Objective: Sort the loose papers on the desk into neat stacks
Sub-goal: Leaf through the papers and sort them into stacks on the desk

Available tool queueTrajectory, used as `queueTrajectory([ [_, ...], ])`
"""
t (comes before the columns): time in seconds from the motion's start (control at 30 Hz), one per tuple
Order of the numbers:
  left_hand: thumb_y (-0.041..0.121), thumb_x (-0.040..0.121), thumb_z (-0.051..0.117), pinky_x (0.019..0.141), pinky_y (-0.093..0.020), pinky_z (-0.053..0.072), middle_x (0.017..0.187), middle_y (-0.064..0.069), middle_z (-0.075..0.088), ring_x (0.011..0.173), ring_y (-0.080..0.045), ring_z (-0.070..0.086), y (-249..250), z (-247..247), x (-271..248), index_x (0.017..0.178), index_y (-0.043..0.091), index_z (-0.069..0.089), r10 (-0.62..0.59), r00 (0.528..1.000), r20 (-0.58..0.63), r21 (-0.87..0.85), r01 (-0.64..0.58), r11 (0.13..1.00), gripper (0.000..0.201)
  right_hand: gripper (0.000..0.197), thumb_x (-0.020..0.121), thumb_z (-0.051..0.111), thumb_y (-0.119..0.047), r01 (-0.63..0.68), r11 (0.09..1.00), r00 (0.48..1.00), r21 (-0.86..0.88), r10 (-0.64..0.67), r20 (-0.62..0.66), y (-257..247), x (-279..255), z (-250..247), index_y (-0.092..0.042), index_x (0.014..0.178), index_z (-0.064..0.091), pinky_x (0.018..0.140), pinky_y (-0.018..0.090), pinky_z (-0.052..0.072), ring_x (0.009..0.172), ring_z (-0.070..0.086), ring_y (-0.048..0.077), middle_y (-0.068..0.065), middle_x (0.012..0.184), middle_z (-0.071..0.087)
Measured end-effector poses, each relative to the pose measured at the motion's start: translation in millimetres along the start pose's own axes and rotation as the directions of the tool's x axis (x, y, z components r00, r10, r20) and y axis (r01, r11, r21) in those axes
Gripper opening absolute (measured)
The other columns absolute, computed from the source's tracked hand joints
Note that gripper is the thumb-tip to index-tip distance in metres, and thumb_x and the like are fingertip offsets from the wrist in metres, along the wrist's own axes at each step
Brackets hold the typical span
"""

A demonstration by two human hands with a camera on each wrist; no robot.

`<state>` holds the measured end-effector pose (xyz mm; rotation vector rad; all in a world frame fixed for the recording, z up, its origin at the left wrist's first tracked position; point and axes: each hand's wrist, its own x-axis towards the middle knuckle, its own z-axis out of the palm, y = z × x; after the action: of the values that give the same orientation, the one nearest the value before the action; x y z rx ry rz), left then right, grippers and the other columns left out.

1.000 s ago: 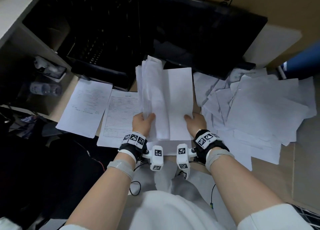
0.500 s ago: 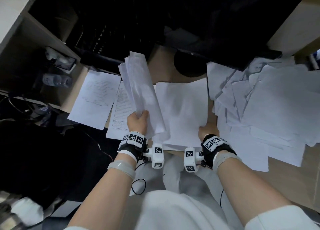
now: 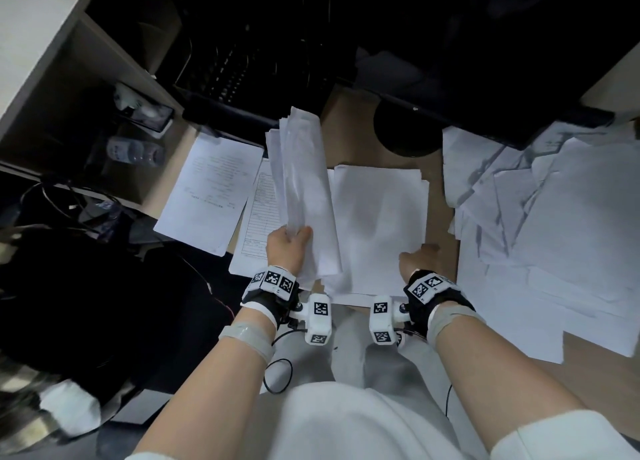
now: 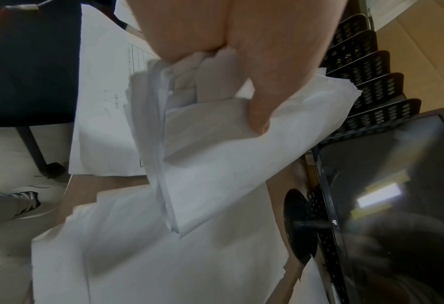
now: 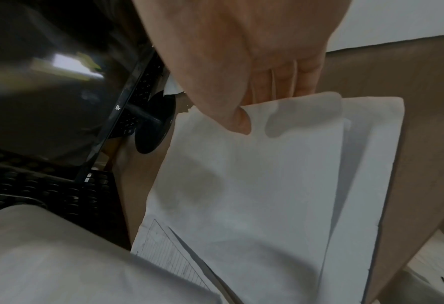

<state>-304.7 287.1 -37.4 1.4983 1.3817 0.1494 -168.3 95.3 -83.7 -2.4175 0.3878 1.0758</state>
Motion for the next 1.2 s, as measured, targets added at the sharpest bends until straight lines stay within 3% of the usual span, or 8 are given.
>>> queueTrajectory([
  [0.17,0.024,0.085,0.077,0.083,-0.043,0.058,0.085,-0.011,0.07,0.087,-0.032,0.069,6.8,7.8,-5.0,0.085,0.01,0.068,-0.004,0.999,0.036,0.015,0.003,1.0,0.017,0.056,0.083,0.068,-0.024,0.178,0.955,0.982,0.238,-0.187,0.014,-15.3,-9.9,-9.7,-0.011,0.135,0.048,0.085,0.033,0.048,0.108,0.056,0.026,0.011,0.134,0.055],
  [0.37,0.035,0.065,0.09,0.078,-0.043,0.062,0.087,-0.009,0.077,0.079,-0.025,0.075,27.9,22.3,-27.7,0.091,0.006,0.076,-0.022,0.996,0.086,-0.085,0.029,0.996,0.041,0.039,0.086,0.075,-0.014,0.342,0.818,0.795,0.462,-0.514,0.322,-48.3,-56.8,-23.2,-0.016,0.121,0.058,0.071,0.027,0.056,0.097,0.067,0.018,0.003,0.109,0.069],
  [0.53,0.056,0.083,0.07,0.072,-0.039,0.055,0.081,-0.011,0.07,0.073,-0.021,0.065,44.6,23.9,-45.4,0.084,0.001,0.069,0.05,0.992,0.119,-0.214,-0.024,0.977,0.055,0.029,0.091,0.068,-0.013,0.405,0.764,0.788,0.502,-0.57,0.233,-44.9,-62.2,-41.3,-0.012,0.12,0.061,0.072,0.028,0.057,0.094,0.068,0.02,0.007,0.108,0.07],
  [0.73,0.043,0.089,0.068,0.055,-0.041,0.047,0.07,-0.028,0.06,0.059,-0.031,0.059,46.8,31.6,-72.7,0.081,-0.012,0.063,0.112,0.988,0.107,-0.246,-0.083,0.966,0.057,0.036,0.095,0.06,-0.014,0.489,0.744,0.769,0.456,-0.614,0.179,-42.8,-64.8,-61.9,-0.024,0.129,0.058,0.092,0.042,0.056,0.105,0.066,0.019,0.001,0.113,0.069],
  [0.93,0.042,0.087,0.065,0.063,-0.037,0.045,0.07,-0.017,0.06,0.066,-0.023,0.057,44.1,35.6,-82.7,0.072,-0.002,0.064,0.11,0.993,0.038,-0.293,-0.094,0.951,0.047,0.063,0.09,0.066,-0.044,0.502,0.728,0.724,0.467,-0.649,0.235,-43.0,-79.9,-74.7,-0.019,0.145,0.045,0.109,0.04,0.042,0.127,0.052,0.015,-0.002,0.141,0.052],
  [1.0,0.035,0.093,0.063,0.06,-0.037,0.046,0.069,-0.018,0.061,0.065,-0.022,0.056,43.2,33.5,-85.4,0.069,0.001,0.062,0.131,0.991,0.022,-0.252,-0.121,0.96,0.042,0.071,0.086,0.069,-0.051,0.523,0.731,0.705,0.44,-0.66,0.259,-41.0,-85.9,-79.6,-0.019,0.145,0.044,0.102,0.03,0.043,0.124,0.052,0.01,-0.007,0.136,0.052],
  [1.1,0.025,0.095,0.063,0.056,-0.03,0.038,0.062,-0.011,0.053,0.059,-0.017,0.049,42.2,28.0,-87.9,0.062,0.006,0.055,0.16,0.987,0.004,-0.211,-0.155,0.965,0.039,0.042,0.085,0.073,-0.042,0.556,0.726,0.693,0.405,-0.674,0.257,-38.4,-89.2,-80.7,-0.023,0.121,0.06,0.082,0.017,0.046,0.097,0.063,-0.002,-0.014,0.108,0.067],
  [1.2,0.02,0.094,0.063,0.049,-0.024,0.031,0.054,0.001,0.043,0.053,-0.014,0.04,40.1,22.0,-87.0,0.057,0.015,0.045,0.132,0.991,-0.006,-0.195,-0.131,0.972,0.042,0.023,0.096,0.057,-0.034,0.596,0.763,0.767,0.252,-0.633,0.103,-41.3,-83.5,-78.1,-0.014,0.104,0.068,0.072,0.022,0.048,0.086,0.065,0.019,-0.002,0.09,0.068],
])
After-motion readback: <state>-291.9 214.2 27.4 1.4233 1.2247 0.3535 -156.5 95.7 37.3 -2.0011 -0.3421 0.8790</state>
